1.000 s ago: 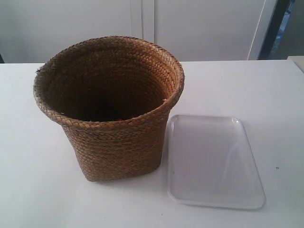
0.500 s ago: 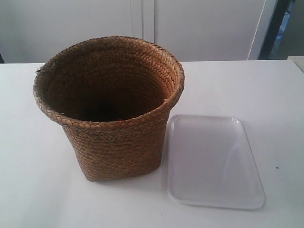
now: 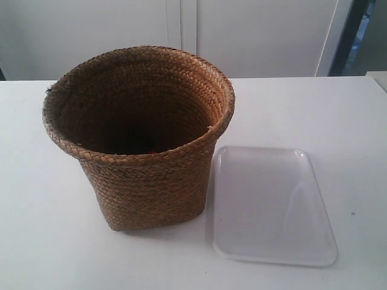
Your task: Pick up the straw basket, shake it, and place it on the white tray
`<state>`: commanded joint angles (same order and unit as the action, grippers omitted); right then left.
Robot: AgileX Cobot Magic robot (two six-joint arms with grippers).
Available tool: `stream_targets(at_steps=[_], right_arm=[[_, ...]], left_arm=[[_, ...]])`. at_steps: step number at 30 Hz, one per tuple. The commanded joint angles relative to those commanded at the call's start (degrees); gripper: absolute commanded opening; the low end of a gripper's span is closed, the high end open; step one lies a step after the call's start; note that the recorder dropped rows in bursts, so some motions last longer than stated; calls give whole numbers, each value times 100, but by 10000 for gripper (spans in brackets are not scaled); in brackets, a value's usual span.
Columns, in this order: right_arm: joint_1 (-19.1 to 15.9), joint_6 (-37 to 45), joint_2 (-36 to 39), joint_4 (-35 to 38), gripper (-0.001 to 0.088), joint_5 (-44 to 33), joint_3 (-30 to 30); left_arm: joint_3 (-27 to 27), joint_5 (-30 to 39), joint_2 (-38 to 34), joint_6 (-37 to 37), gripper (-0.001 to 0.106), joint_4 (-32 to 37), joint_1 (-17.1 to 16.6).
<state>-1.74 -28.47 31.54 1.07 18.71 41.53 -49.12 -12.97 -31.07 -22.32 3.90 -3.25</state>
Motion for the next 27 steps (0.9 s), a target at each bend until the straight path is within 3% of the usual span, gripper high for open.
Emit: stream_targets(at_steps=[3,6,8,10,13,17,22,27], right_arm=[[11,-27,916,-415,0,-1826,608],[126,113,1570,-389,0,-3829,1180],[233,708,1897,-177,0,-5014,1462],[292,1557,2089,313,0,-5788,1647],[330,2679,2170,1104,0,-6766,1804],[330,3216,2103,1821,0,-7461,1970],[330,4153,2081,3111,0,-7769,2063],[330,5061,2081,4146,56,-7455,2063]], left_arm=[[-675,1912,-877,-324,0,-34,0],[-1050,3663,-1477,-465,0,-729,0],[-1163,4752,-1706,-280,0,-1149,0],[-1161,5327,-1798,150,0,-1558,0],[-1161,5723,-1827,1211,0,-2070,0],[-1161,6130,-1757,2321,0,-3266,0],[-1161,6863,-1757,3720,0,-4687,0],[-1161,6477,-1757,4249,19,-4924,0]])
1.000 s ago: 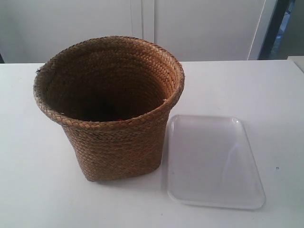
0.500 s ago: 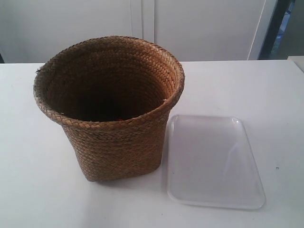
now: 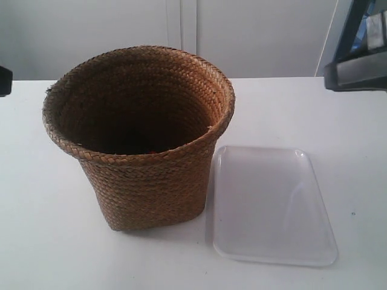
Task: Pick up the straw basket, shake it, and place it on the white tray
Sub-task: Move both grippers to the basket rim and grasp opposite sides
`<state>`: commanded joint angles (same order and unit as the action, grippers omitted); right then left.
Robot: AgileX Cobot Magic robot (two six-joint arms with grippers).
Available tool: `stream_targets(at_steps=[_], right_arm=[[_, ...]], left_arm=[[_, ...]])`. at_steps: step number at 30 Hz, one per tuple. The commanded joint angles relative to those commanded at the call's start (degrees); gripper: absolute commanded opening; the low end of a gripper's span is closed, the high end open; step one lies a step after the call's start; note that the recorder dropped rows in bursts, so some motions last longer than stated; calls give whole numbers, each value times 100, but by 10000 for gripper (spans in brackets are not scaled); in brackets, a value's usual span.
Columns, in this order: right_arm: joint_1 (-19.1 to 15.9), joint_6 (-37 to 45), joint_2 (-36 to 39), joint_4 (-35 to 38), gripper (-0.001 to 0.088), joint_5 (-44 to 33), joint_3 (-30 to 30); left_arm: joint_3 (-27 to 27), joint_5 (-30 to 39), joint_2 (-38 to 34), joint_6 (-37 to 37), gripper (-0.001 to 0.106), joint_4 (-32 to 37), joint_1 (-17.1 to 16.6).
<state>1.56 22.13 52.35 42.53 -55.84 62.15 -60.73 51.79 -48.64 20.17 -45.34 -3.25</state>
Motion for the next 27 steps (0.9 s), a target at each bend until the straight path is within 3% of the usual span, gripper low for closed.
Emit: stream_targets(at_steps=[3,9,11,16,27], right_arm=[[0,33,114,0,214,178,0],[0,33,568,71,635,172,0],[0,33,722,169,706,172,0],[91,192,1351,517,710,-117,0],[654,610,2589,894,710,1004,1]], left_arm=[[0,-233,-22,417,160,0,0],[0,-221,-323,405,683,-100,0],[0,-206,-472,405,763,-71,0],[0,-126,-1064,381,772,-43,0],[0,-420,-1927,562,772,367,0]])
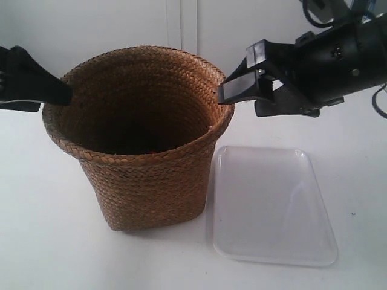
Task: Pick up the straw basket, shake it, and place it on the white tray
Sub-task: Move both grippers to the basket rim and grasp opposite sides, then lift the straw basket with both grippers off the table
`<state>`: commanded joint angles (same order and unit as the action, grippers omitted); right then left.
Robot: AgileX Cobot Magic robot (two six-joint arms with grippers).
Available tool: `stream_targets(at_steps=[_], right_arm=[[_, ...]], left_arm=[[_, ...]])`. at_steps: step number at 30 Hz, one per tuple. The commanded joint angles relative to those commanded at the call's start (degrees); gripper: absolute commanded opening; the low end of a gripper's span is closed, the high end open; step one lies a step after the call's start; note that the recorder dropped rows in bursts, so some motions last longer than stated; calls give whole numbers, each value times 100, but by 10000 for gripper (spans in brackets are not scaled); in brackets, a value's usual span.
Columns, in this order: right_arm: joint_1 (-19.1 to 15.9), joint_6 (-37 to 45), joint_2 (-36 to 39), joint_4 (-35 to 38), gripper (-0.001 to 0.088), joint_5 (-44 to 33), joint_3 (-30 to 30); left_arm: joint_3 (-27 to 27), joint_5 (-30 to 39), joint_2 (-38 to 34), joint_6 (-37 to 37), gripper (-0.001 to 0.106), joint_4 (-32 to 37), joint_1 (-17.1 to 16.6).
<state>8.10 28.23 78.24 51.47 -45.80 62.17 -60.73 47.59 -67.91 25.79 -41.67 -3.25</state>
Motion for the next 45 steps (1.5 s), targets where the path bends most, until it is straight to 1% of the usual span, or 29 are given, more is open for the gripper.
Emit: stream_targets(at_steps=[2,5,7,8,12,16,19,21,22,26,29,31,32,36,40,45], right_arm=[[15,0,122,47,710,147,10],[15,87,297,47,710,620,10],[15,372,469,95,710,716,10],[15,456,573,229,702,713,10],[119,631,937,439,703,767,10],[236,644,1098,439,703,867,10],[336,644,1174,439,700,1151,10],[399,644,1227,451,659,1352,10],[436,644,1253,452,623,1398,10],[504,644,1335,499,426,1417,108],[504,620,1335,548,185,1371,205],[504,654,1315,548,-6,1275,278],[504,654,1315,548,0,1261,314],[504,619,1196,566,0,1280,324],[504,595,879,566,0,1382,324],[504,595,415,796,0,1460,324]], left_arm=[[0,-185,0,0,772,105,0],[0,-866,-85,0,772,151,0],[0,-1120,-298,-21,772,-138,0],[0,-1147,-452,-21,772,-279,0],[0,-1047,-958,-9,763,-281,0],[0,-981,-1117,-9,762,-281,0],[0,-1012,-1209,31,711,-281,0],[0,-1066,-1281,170,640,-382,0],[0,-1075,-1324,168,604,-424,0],[0,-957,-1483,168,453,-687,0],[0,-889,-1482,168,254,-769,0],[0,-924,-1454,222,69,-884,0],[0,-894,-1426,279,2,-884,0],[0,-897,-1149,408,0,-884,0],[0,-1011,-697,448,0,-912,0],[0,-1159,-87,553,0,-1340,0]])
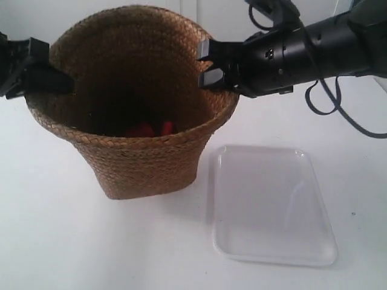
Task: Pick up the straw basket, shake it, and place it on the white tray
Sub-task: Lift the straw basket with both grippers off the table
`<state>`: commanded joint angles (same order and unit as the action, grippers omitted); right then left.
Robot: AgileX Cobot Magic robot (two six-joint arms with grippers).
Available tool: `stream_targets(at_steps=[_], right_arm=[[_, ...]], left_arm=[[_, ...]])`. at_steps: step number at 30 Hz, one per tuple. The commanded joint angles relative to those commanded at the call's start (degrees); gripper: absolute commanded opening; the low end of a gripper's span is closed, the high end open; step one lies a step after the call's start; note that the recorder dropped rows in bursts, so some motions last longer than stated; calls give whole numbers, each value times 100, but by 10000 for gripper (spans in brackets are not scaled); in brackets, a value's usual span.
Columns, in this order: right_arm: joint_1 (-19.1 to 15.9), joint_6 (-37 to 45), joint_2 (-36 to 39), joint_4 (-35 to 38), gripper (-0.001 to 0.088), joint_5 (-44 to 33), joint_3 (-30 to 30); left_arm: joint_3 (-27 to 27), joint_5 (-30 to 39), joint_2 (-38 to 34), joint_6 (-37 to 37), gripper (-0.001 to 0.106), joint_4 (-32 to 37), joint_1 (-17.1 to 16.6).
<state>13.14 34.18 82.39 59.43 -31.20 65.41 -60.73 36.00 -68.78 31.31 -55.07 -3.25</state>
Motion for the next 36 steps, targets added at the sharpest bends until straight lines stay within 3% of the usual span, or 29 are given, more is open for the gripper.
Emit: stream_targets(at_steps=[6,12,18,20,22,25,27,30,33,35,36], right_arm=[[96,33,-745,-115,0,-200,-14],[802,176,-1926,-390,0,-38,-439],[1380,72,-3066,-800,0,337,-1411],[1380,-17,-3378,-846,0,801,-1813],[1380,-7,-3474,-846,0,1635,-2205],[1380,8,-3258,-806,0,2963,-2541],[1380,8,-3080,-797,0,3250,-2567],[1380,8,-3178,-797,0,2416,-2389],[1380,-885,-3563,-589,0,1149,-2263],[1380,-1017,-3746,-756,0,1142,-2319],[1380,-874,-3760,-1045,0,1539,-2410]], left_arm=[[12,245,756,344,0,-14,0],[360,569,1656,517,0,-13,156],[1056,479,3024,517,0,-23,405],[1251,118,3459,602,0,41,405],[1492,-683,3672,857,0,-41,405],[1848,-1712,3520,878,0,-524,405],[1954,-1821,3322,909,0,-661,405],[1873,-991,3146,1335,0,-814,405],[1794,-81,3343,2035,0,-1712,405],[1849,152,3419,2650,0,-2341,405],[1916,82,3406,3032,0,-2574,405]])
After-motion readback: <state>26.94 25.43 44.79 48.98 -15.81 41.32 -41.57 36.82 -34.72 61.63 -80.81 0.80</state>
